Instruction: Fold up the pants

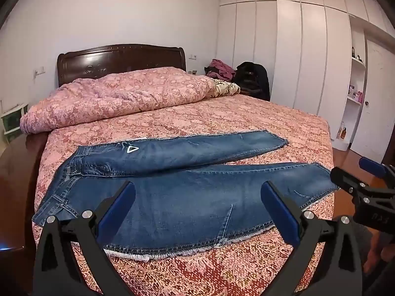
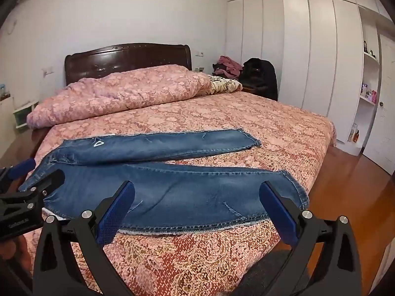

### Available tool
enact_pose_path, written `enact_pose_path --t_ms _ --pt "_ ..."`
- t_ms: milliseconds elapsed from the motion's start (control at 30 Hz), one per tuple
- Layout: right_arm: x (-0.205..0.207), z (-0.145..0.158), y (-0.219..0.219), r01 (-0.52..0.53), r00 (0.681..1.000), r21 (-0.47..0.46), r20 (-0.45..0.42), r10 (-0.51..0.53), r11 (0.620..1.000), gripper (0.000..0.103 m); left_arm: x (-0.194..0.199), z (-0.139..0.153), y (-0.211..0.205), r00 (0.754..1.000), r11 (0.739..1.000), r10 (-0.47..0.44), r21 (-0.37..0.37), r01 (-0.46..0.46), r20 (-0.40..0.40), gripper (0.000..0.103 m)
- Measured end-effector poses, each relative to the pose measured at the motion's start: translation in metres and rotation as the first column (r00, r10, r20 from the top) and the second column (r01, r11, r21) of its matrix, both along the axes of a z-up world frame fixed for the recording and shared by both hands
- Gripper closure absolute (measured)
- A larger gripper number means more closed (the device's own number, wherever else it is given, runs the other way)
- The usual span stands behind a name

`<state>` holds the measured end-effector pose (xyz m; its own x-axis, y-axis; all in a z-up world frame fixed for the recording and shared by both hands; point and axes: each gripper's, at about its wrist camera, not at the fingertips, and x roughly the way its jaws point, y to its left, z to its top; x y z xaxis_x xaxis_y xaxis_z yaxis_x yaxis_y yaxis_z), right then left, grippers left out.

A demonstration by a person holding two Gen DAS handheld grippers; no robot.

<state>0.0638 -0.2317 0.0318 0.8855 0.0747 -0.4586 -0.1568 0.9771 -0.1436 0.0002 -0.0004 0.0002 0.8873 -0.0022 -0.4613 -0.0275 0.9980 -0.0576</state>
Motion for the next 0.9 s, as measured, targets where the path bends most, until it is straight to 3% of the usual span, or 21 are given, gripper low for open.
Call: enact_pose_path --t_ms 900 --pt "-0.001 -0.004 0.002 -0.003 1.0 -0.001 -0.002 0.003 1.0 0.003 0.002 -0.005 0.002 1.0 1.0 -0.012 0.006 0.012 -0.009 0.002"
